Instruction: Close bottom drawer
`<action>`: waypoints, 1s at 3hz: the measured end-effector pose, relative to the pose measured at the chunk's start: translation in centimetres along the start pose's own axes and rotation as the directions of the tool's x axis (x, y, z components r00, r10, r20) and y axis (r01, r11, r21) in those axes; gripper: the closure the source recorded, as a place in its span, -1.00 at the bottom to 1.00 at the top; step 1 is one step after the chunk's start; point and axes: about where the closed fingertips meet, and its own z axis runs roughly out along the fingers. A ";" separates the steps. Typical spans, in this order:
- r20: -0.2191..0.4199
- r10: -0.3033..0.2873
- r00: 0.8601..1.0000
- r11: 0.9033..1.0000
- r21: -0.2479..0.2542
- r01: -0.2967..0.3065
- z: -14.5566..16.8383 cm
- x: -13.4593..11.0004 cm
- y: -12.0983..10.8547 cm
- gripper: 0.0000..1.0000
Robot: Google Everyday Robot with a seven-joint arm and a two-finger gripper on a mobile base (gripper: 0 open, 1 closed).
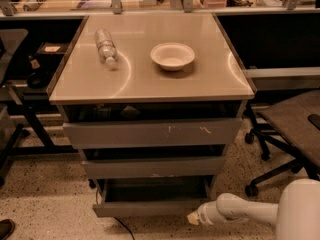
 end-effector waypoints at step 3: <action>0.000 0.000 1.000 1.000 0.000 0.000 0.0 0.0 0.0 -0.30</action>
Offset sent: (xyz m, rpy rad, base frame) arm 0.0000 0.0000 0.0000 0.0000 0.0000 0.0000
